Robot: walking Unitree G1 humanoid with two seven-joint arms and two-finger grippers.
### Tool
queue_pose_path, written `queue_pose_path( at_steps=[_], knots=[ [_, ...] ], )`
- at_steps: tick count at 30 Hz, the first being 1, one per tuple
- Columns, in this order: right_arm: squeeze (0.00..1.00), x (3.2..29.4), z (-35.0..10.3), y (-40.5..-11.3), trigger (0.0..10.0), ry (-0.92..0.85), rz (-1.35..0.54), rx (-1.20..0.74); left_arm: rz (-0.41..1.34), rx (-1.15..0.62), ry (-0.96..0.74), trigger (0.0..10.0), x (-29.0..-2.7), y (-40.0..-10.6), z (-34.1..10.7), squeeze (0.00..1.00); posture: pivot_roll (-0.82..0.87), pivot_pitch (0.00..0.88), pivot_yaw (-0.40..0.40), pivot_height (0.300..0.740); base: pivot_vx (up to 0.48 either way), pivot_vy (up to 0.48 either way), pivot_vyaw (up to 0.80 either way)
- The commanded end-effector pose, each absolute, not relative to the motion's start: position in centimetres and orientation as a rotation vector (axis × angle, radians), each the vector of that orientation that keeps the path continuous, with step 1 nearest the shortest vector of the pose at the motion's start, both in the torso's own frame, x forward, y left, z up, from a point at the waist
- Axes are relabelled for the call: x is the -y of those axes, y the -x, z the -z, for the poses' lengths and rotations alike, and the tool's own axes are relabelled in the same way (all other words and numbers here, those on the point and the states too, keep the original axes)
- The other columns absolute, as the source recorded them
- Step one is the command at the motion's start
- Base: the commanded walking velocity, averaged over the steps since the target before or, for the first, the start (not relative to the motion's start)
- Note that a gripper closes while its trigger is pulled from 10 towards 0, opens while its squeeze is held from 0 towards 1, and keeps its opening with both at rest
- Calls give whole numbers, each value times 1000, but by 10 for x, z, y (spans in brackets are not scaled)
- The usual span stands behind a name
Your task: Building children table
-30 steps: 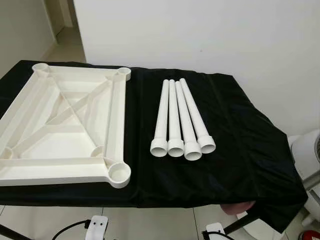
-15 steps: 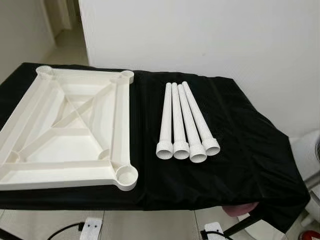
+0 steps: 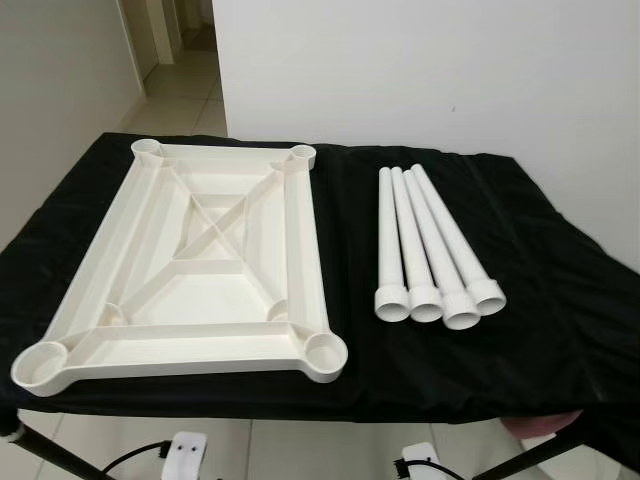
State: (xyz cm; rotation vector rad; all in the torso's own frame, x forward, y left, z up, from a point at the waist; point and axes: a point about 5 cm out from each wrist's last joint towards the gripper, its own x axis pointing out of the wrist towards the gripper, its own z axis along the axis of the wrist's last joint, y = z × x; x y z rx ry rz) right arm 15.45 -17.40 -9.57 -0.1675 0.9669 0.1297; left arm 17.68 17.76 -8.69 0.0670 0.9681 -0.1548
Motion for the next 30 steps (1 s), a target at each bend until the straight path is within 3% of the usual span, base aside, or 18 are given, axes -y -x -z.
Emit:
queue_pose_path(
  at_steps=[1,8,21,30],
  knots=[
    [0,181,101,-141,10000,177,-125,-1021,189,-991,-91,10000,-175,-170,90,0,-28,0,-15,740,0,0,0],
    [0,191,100,-138,10000,187,-120,-1020,293,-974,-173,10000,-169,-173,89,0,-35,0,-15,740,0,0,0],
    [0,199,100,-134,10000,208,-124,-1029,334,-962,-220,10000,-165,-173,89,0,-36,0,-30,740,0,-419,0],
    [0,193,100,-137,10000,235,-154,-1013,379,-931,-267,10000,-163,-176,87,0,-38,0,-50,740,0,0,0]
  ],
)
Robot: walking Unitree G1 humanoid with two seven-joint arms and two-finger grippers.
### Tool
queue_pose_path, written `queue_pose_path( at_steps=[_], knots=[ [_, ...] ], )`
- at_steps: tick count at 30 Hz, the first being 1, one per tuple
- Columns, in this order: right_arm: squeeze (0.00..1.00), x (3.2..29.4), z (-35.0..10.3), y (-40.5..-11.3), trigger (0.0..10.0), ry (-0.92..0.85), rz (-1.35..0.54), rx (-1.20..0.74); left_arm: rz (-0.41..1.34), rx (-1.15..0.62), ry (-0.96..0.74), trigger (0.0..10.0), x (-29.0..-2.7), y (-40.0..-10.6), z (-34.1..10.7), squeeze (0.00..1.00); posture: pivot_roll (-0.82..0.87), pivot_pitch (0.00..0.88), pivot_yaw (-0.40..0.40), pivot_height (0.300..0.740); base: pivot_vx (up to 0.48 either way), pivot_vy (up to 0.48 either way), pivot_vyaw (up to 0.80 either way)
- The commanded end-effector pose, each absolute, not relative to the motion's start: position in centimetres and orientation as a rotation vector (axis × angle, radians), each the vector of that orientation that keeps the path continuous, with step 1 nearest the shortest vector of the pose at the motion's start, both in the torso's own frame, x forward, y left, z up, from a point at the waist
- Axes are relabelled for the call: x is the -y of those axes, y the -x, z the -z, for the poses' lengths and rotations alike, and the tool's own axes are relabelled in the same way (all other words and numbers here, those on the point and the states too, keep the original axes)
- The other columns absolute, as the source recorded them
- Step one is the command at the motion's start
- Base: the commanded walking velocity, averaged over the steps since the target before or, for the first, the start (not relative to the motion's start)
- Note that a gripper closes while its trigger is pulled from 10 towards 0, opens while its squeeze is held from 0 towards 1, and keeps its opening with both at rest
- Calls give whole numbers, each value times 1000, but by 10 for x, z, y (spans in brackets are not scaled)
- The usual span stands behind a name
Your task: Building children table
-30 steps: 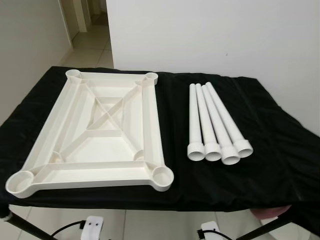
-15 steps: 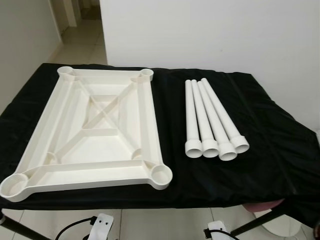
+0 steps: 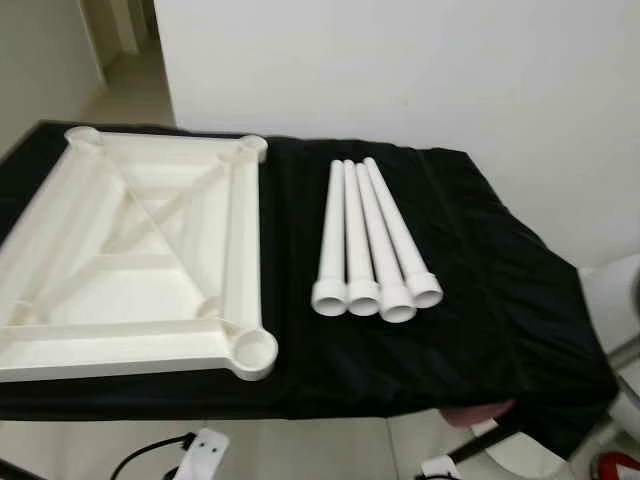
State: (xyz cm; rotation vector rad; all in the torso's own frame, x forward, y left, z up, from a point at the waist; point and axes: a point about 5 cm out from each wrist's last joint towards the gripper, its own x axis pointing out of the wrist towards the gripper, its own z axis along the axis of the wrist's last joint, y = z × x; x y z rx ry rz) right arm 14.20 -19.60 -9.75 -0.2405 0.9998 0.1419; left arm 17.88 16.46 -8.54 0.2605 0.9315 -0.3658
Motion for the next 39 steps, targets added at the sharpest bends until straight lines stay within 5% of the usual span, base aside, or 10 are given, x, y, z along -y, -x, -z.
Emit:
queue_pose_path(
  at_steps=[1,22,39],
  knots=[
    [0,193,100,-137,10000,235,-154,-1013,379,-931,-267,10000,-163,-176,87,0,-38,0,-50,740,0,0,0],
    [0,188,81,-171,10000,184,-161,-785,282,-814,-39,10000,-163,-199,73,0,-20,0,-54,740,0,0,0],
    [0,190,83,-165,10000,184,-153,-790,250,-860,-40,10000,-175,-190,77,0,-16,0,-49,740,0,0,0]
  ],
)
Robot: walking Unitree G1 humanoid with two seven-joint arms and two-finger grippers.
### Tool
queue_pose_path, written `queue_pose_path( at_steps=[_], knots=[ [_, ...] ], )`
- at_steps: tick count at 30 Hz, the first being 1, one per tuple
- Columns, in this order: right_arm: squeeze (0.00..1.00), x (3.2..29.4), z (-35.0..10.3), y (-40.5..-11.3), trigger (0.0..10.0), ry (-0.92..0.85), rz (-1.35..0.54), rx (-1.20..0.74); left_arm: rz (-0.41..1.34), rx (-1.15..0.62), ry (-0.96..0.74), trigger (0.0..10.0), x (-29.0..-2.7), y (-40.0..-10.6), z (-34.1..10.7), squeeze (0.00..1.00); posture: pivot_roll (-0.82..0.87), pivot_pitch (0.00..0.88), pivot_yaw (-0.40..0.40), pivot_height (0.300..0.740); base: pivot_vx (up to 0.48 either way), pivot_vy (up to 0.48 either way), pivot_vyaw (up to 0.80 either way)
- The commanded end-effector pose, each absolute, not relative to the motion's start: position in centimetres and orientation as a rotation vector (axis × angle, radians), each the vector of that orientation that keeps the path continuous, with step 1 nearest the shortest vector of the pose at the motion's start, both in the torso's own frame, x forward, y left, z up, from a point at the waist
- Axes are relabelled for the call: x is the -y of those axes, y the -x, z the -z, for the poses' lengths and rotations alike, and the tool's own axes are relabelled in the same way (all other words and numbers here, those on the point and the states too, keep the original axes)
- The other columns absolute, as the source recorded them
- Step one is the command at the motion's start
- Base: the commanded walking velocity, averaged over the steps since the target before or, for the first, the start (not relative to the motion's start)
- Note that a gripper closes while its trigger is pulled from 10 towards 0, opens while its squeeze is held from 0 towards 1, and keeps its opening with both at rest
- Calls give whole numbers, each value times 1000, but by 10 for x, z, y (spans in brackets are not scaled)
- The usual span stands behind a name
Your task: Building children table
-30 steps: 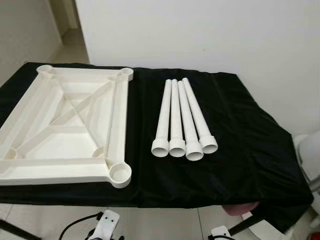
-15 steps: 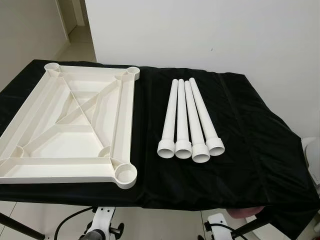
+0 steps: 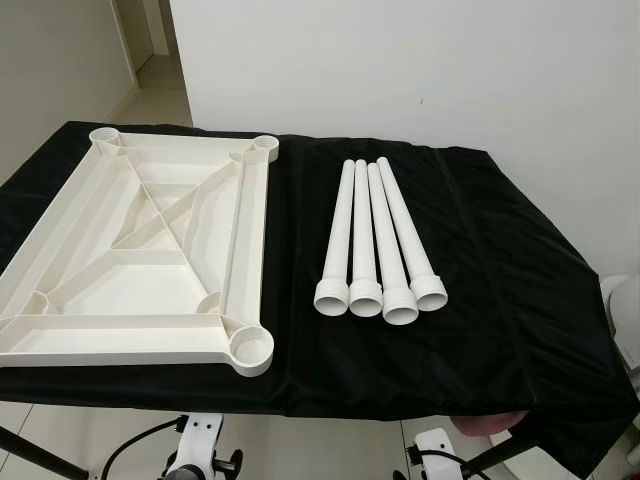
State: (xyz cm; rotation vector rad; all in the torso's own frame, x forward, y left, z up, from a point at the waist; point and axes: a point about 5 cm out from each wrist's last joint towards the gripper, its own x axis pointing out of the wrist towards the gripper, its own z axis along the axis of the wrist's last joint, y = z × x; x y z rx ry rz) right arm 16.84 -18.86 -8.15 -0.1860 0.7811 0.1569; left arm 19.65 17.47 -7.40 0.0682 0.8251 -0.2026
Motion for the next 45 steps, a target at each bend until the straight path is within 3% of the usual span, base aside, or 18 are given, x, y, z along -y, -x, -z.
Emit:
queue_pose_path(
  at_steps=[1,37,45],
  knots=[
    [0,190,83,-165,10000,184,-153,-791,249,-862,-41,10000,-176,-189,77,0,-16,0,-46,740,0,0,0],
    [0,193,87,-155,10000,198,-155,-823,254,-880,-33,10000,-177,-188,79,0,-19,0,-47,740,-255,0,0],
    [0,195,86,-156,10000,208,-154,-814,293,-797,-81,10000,-174,-196,72,0,-21,0,-46,740,0,0,0]
  ],
)
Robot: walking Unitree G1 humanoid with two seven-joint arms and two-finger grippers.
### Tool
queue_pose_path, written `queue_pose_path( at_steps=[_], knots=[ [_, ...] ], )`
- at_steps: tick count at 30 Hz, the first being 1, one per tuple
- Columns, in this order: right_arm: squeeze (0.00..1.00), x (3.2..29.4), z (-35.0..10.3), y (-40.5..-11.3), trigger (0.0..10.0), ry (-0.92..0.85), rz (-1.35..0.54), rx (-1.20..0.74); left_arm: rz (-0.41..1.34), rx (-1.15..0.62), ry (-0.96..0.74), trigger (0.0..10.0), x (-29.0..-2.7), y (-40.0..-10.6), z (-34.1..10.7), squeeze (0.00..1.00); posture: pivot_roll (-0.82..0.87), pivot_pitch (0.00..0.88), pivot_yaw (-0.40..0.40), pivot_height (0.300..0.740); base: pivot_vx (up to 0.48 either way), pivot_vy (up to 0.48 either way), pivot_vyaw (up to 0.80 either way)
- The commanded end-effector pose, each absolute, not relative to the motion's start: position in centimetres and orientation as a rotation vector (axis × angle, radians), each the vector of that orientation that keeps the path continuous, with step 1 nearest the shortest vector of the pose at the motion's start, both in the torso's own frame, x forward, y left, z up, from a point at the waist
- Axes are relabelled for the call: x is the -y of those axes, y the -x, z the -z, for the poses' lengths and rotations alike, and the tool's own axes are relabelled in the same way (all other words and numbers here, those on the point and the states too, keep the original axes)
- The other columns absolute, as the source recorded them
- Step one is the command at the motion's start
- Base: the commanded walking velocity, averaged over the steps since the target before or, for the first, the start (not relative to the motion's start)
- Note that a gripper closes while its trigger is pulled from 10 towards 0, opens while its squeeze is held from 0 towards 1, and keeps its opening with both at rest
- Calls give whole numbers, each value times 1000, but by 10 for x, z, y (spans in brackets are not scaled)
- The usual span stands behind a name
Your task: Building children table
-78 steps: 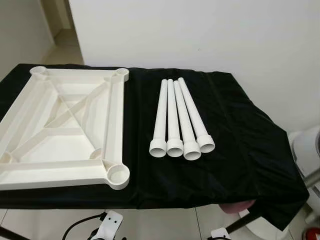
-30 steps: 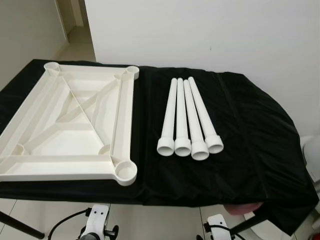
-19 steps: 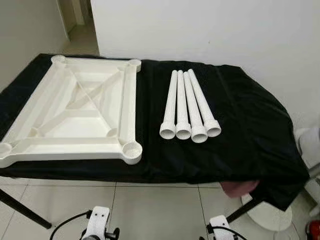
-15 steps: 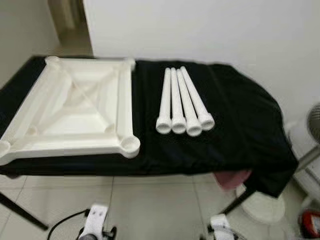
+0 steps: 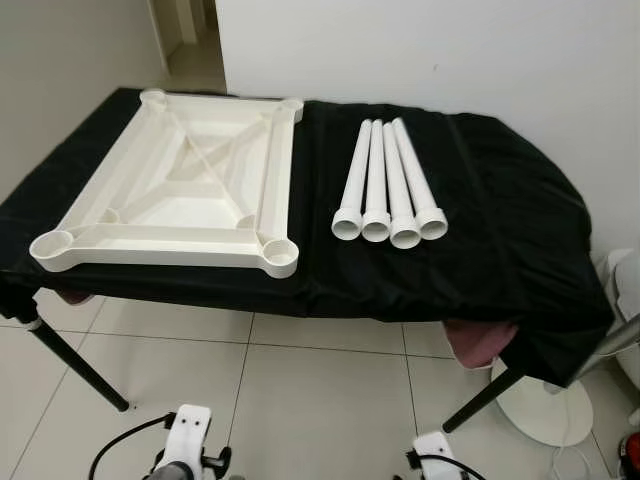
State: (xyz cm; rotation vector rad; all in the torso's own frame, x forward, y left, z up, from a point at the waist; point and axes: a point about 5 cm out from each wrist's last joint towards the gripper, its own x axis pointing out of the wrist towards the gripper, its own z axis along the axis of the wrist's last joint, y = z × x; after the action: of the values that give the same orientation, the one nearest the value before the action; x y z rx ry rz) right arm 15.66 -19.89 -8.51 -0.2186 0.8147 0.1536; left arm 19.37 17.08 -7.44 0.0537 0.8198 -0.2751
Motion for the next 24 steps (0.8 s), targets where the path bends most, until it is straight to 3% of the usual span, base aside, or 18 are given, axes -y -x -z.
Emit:
queue_pose_path(
  at_steps=[1,7,8,22,23,24],
  knots=[
    [0,195,84,-160,10000,201,-159,-794,306,-776,-82,10000,-173,-199,70,0,-21,0,-46,740,0,0,0],
    [0,193,78,-170,10000,186,-182,-734,343,-725,-58,10000,-170,-204,65,0,-21,0,-50,740,0,0,0],
    [1000,190,73,-176,10000,179,-207,-690,384,-694,-35,10000,-167,-207,62,1000,-19,0,-53,740,0,0,0],
    [1000,187,43,-210,10000,176,-290,-448,635,-451,-19,10000,-151,-222,34,1000,-18,0,-58,740,0,0,0],
    [1000,188,40,-213,10000,175,-299,-426,654,-419,-16,10000,-148,-223,30,0,-18,0,-61,740,0,0,0],
    [1000,188,37,-215,10000,173,-307,-411,670,-399,-8,10000,-146,-224,28,0,-18,0,-61,740,0,0,0]
  ],
)
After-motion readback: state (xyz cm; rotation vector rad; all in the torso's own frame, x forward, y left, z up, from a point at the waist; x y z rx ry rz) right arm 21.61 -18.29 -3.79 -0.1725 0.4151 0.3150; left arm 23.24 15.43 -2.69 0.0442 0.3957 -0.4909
